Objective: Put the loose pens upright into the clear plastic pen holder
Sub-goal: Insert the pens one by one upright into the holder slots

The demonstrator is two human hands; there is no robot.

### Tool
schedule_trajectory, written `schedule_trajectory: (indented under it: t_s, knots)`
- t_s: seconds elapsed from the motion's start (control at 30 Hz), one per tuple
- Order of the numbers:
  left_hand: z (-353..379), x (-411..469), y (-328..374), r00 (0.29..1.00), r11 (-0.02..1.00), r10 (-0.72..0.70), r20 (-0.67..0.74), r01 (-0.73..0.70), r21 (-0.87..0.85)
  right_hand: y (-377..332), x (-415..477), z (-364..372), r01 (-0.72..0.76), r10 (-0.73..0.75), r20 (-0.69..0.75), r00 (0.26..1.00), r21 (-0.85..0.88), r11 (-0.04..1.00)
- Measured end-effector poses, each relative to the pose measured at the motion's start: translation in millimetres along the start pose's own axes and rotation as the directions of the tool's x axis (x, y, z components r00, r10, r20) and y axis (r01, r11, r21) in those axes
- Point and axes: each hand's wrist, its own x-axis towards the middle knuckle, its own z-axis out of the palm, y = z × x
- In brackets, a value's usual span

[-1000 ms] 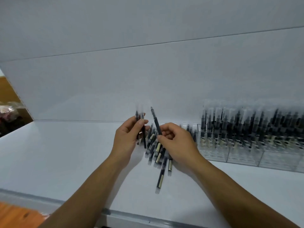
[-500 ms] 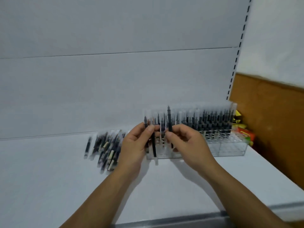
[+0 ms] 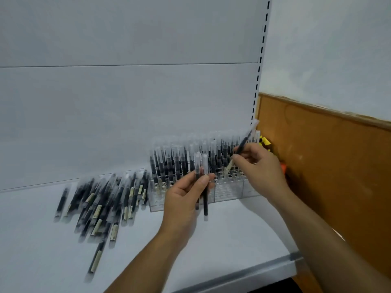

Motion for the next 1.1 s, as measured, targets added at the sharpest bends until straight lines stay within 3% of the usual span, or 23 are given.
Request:
schedule_trajectory:
  t_s: [0.33,0.47,1.1]
  knots:
    - [-5.2,3.7,-5.4,0.999,0.999,-0.026,0.025,0.026,-0.027,0.1,18.3,12.7,0.113,-0.066,0.161,0.985,-0.302,0.947]
    - [-4.0,3.6,-5.8,0.999,0.999,-0.031,0.020,0.031,-0.020,1.1,20.3,16.1,0.113,0.019,0.285,0.958,-0.440,0.891]
    - [-3.8,2.6,-5.0,0.999,0.999,-0.043,0.033,0.044,-0.013,4.0,21.0,17.2,0.118,0.068,0.333,0.941,-0.508,0.853]
